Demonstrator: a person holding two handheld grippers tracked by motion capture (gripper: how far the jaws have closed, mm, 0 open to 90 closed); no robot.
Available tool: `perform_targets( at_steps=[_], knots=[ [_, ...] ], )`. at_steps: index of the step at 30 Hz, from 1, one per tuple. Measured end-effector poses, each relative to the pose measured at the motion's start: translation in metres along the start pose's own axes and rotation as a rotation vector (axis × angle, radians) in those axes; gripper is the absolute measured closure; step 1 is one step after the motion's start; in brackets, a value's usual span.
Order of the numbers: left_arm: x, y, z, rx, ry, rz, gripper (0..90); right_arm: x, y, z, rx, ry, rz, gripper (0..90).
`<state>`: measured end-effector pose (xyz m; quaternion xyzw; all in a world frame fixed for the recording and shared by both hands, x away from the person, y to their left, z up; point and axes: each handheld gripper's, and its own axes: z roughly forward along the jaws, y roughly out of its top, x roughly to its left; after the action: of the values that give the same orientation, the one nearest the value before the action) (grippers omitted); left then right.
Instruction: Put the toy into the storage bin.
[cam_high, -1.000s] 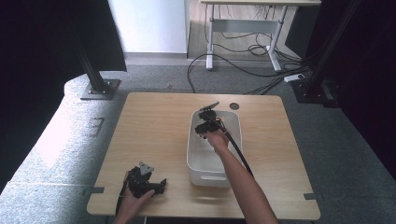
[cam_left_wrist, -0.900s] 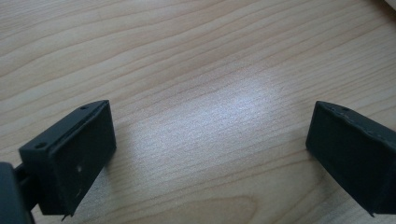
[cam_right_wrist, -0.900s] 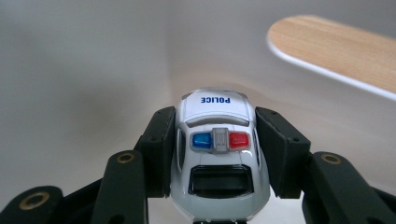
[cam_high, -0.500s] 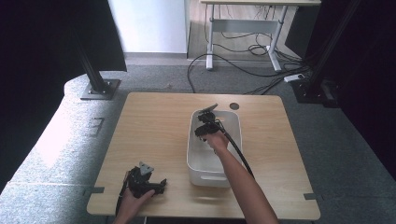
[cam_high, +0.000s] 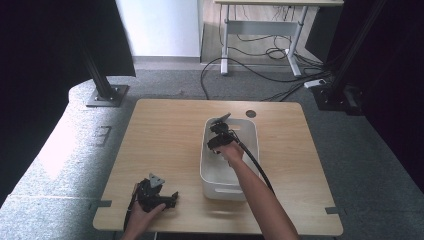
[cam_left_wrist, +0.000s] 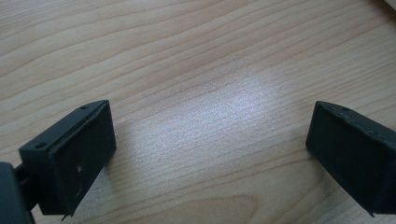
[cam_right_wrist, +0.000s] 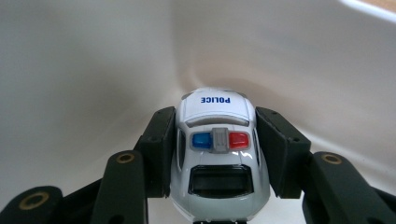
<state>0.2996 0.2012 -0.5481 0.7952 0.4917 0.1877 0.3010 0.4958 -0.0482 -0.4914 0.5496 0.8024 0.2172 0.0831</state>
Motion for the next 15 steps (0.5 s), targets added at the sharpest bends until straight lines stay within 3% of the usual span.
perform_targets(
  at_steps=[15],
  knots=[
    [-0.0002, 0.0, 0.0, -0.001, 0.0, -0.002, 1.5, -0.0015, -0.0009, 0.0087, 0.06, -0.014, 0.009, 49.6]
  ],
)
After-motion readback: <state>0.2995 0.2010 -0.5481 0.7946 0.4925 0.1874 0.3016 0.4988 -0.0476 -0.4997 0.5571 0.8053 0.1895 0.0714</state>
